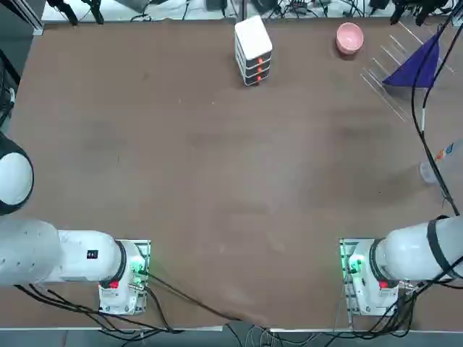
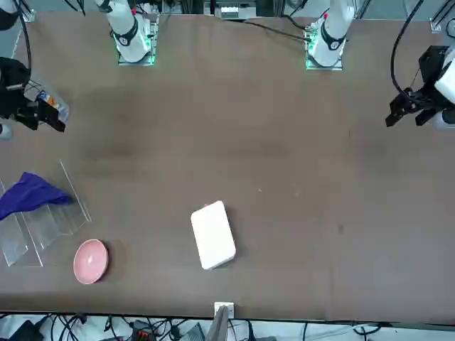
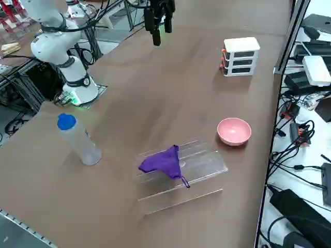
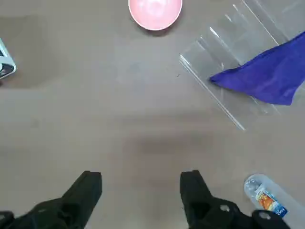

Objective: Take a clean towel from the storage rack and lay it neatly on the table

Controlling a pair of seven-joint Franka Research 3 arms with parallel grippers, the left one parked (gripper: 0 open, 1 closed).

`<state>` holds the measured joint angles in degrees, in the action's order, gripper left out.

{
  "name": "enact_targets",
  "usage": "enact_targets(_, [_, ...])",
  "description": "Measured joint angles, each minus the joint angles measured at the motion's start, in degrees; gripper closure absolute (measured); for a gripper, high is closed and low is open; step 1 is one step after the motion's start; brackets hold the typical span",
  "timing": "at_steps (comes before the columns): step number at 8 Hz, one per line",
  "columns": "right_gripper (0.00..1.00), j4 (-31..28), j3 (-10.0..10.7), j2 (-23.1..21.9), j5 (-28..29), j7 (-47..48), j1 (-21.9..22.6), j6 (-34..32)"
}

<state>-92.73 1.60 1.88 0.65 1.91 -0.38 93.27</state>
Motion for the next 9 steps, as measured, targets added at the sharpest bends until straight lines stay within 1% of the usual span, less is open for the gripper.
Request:
enact_targets(7, [0.0, 0.0, -0.15, 0.2, -0.23, -0.15, 0.12, 0.0])
enact_targets(9, [0.0, -0.1, -0.15, 1.96, -0.25, -0.05, 0.13, 0.04])
